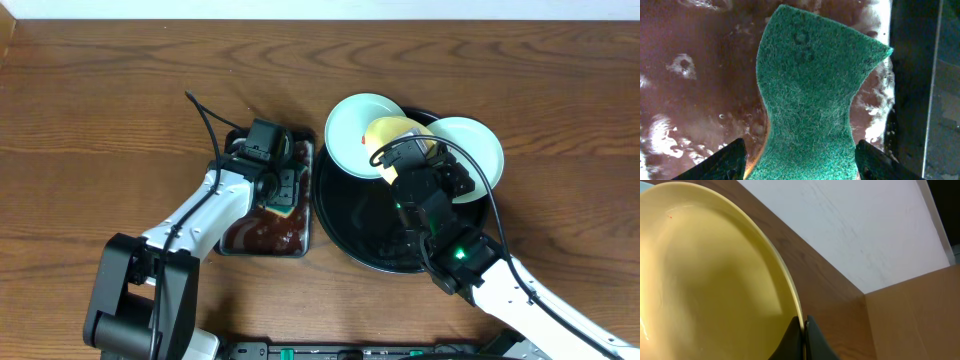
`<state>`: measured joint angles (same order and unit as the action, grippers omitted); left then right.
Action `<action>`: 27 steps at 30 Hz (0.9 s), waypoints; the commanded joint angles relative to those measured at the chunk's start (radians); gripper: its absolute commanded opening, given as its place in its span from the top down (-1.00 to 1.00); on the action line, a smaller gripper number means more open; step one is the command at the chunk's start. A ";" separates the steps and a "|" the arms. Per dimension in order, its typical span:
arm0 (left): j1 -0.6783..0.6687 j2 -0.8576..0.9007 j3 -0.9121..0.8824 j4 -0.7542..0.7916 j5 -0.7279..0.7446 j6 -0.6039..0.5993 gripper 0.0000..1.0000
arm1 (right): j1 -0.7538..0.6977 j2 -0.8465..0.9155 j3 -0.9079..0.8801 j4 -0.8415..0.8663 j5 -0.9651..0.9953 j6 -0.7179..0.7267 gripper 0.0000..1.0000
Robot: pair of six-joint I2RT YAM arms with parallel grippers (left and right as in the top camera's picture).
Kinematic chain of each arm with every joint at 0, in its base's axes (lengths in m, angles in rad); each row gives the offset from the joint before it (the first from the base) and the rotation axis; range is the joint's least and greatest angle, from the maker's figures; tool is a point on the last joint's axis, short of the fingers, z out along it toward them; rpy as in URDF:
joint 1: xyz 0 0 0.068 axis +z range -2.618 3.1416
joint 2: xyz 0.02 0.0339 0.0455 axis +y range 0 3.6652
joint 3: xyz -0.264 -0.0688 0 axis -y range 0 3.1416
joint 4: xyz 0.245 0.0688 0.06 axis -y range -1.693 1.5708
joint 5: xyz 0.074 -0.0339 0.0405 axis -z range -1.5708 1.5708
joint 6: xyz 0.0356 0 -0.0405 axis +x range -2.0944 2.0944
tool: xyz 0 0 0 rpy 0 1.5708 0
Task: Clean dirty plates on tray and stack at the side
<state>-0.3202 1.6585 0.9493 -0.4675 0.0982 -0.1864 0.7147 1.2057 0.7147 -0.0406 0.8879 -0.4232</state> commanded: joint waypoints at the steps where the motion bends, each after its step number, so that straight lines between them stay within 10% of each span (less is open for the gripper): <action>1: 0.008 0.002 -0.006 -0.002 -0.011 -0.010 -0.40 | 0.006 -0.013 0.021 0.000 0.021 0.027 0.98; 4: 0.008 0.018 -0.021 -0.002 0.000 -0.016 -0.37 | 0.006 -0.013 0.021 0.000 0.021 0.027 0.98; 12: 0.008 0.034 -0.031 -0.014 0.007 -0.018 0.85 | 0.006 -0.013 0.021 0.000 0.021 0.026 0.98; 21: 0.008 -0.021 0.014 -0.064 0.006 -0.018 0.85 | 0.003 -0.013 0.021 0.000 0.021 0.026 0.98; 24: 0.008 -0.060 0.018 -0.055 0.007 -0.056 -0.06 | 0.003 -0.013 0.021 0.000 0.021 0.026 0.98; 27: 0.008 -0.064 0.018 -0.037 0.006 -0.078 -0.31 | 0.003 -0.013 0.021 0.000 0.021 0.027 0.98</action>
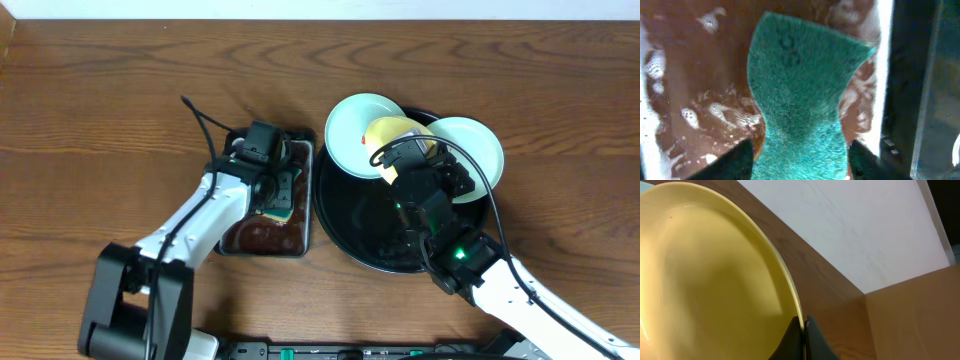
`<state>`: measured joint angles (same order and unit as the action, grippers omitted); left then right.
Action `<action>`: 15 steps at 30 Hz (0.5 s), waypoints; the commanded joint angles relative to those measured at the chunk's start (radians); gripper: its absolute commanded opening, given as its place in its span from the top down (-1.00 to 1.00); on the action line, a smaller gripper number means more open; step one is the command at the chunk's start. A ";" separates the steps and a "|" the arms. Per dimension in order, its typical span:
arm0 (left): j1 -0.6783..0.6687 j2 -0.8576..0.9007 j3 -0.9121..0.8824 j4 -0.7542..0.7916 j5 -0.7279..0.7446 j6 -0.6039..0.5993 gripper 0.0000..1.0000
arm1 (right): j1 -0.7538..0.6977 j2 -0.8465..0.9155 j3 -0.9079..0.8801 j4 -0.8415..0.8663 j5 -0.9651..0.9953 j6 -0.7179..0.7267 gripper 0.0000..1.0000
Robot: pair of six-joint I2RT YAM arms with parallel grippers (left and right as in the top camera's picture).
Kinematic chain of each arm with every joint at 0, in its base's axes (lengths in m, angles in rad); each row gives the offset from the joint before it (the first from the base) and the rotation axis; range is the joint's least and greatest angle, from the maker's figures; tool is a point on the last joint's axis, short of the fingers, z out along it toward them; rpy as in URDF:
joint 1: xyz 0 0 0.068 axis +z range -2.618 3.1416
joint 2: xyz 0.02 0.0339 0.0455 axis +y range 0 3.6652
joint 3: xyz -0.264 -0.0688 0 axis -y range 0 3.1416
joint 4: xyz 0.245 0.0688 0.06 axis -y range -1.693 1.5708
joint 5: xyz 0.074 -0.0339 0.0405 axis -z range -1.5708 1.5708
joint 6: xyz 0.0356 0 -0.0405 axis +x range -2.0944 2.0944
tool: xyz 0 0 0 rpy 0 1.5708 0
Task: Clean dirty plates on tray and stack at the side
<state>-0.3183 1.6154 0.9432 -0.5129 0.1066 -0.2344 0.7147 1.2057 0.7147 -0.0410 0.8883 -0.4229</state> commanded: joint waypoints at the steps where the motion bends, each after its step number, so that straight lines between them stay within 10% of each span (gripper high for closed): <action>1: 0.006 -0.016 0.024 0.019 -0.002 -0.029 -0.32 | 0.003 -0.013 0.021 0.000 0.020 0.026 0.98; 11: 0.006 0.088 0.023 0.128 -0.021 -0.029 -0.30 | 0.003 -0.013 0.021 0.000 0.021 0.026 0.98; 15: 0.006 0.126 0.023 0.138 -0.025 -0.029 0.05 | 0.003 -0.013 0.021 0.000 0.021 0.026 0.98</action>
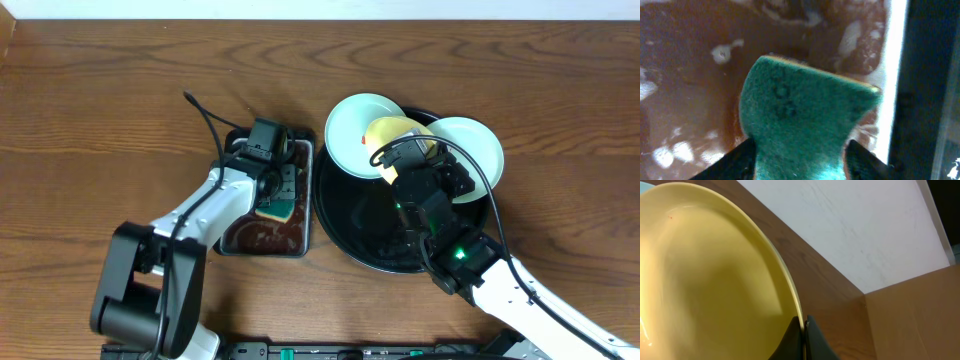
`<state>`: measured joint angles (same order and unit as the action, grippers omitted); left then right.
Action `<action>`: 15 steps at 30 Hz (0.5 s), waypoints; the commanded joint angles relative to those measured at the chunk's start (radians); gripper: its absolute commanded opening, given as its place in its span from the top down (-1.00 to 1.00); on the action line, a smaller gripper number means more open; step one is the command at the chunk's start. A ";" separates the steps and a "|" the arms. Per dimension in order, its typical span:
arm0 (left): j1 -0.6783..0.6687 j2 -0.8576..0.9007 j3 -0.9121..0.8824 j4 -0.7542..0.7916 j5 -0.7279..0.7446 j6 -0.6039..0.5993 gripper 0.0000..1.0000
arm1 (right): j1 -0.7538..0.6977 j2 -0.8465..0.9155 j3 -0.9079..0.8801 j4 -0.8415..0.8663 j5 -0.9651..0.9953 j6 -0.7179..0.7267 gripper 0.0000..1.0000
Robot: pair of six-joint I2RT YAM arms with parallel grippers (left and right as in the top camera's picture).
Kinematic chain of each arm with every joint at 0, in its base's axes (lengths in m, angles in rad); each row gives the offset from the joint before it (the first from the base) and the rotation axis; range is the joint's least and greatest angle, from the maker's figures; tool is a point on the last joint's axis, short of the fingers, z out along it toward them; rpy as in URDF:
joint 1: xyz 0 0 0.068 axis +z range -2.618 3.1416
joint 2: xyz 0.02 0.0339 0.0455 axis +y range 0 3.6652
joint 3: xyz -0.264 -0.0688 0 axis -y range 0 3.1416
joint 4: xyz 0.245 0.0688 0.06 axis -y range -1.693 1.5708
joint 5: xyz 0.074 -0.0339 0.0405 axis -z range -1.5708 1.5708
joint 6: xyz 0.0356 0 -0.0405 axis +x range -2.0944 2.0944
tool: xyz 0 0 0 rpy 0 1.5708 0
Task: Clean dirty plates on tray and stack at the side
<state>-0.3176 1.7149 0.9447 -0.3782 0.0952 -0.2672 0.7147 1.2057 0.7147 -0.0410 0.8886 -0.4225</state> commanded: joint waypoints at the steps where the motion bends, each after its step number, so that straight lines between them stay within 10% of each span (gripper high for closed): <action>1: 0.005 0.030 0.022 0.003 -0.014 0.004 0.41 | 0.003 -0.013 0.021 0.000 0.020 0.026 0.98; 3: 0.005 0.028 0.022 0.006 -0.018 0.004 0.85 | 0.003 -0.013 0.021 0.000 0.020 0.026 0.98; 10: 0.005 -0.037 0.023 0.022 -0.064 0.004 0.85 | 0.003 -0.013 0.021 0.000 0.020 0.026 0.98; 11: 0.005 -0.053 0.023 0.021 -0.067 0.003 0.74 | 0.003 -0.013 0.021 0.000 0.020 0.026 0.98; 12: 0.005 -0.069 0.023 0.019 -0.066 0.003 0.19 | 0.003 -0.013 0.021 0.000 0.020 0.026 0.98; 15: 0.005 -0.108 0.023 0.000 -0.061 0.003 -0.26 | 0.003 -0.013 0.021 0.000 0.020 0.027 0.98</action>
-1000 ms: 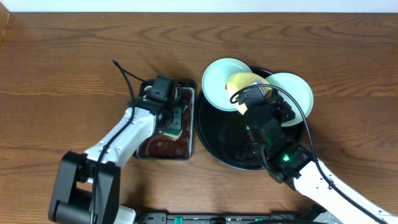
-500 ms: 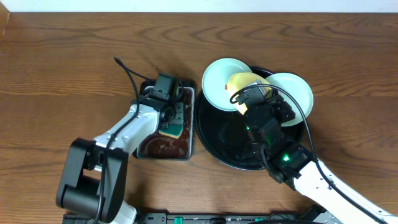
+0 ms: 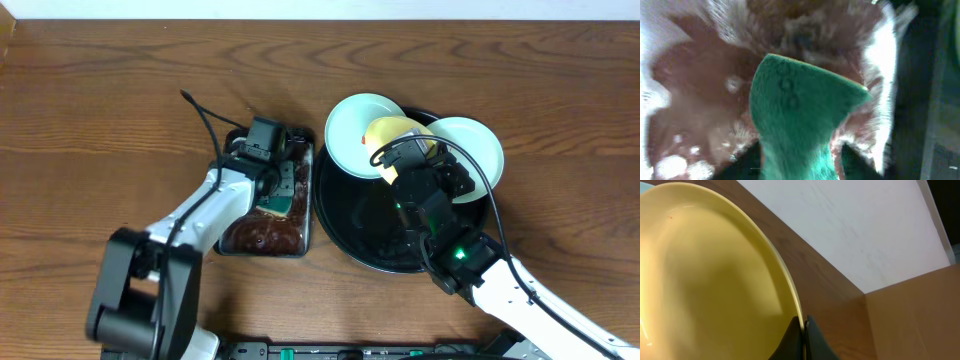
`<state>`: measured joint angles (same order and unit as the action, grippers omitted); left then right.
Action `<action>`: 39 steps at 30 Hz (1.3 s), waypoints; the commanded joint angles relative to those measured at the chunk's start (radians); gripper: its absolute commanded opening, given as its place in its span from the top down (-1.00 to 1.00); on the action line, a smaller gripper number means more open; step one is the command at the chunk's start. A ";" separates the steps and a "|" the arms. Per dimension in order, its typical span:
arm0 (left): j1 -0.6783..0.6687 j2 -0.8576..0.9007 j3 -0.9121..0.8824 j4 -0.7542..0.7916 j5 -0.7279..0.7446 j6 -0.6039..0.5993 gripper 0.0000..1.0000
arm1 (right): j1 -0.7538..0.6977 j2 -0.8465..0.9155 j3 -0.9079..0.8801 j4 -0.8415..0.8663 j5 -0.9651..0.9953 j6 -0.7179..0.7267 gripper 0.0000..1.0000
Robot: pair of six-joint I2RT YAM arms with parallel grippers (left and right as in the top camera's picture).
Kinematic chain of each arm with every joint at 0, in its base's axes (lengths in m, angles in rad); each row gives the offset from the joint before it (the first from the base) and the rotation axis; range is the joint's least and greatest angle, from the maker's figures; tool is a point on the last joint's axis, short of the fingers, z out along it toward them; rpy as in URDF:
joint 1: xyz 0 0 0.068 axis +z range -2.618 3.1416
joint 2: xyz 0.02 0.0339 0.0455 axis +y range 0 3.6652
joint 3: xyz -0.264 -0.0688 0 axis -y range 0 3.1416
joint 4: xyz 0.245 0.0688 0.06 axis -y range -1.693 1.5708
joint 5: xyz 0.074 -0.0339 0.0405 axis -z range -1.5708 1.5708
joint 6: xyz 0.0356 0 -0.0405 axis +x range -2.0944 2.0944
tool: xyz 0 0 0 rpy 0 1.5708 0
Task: Clean dirty plates on tray and stack at the side
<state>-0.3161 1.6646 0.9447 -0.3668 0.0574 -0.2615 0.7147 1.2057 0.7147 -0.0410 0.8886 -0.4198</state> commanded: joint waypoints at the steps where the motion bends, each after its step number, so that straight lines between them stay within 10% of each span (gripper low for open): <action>1: 0.003 -0.063 0.023 -0.019 -0.019 -0.006 -0.28 | 0.003 -0.013 0.021 0.000 0.020 0.028 0.98; 20: 0.003 0.037 0.020 -0.056 0.025 -0.054 -0.07 | 0.003 -0.013 0.021 -0.005 0.020 0.050 0.98; 28: 0.003 0.064 0.013 -0.057 0.025 -0.054 0.82 | -0.001 -0.012 0.021 -0.035 0.019 0.109 0.98; 39: 0.003 0.064 0.008 -0.076 0.025 -0.054 0.85 | -0.113 -0.013 0.021 -0.118 -0.111 0.337 0.98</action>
<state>-0.3149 1.7012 0.9470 -0.4221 0.0769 -0.3172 0.6327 1.2057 0.7155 -0.1673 0.8253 -0.1646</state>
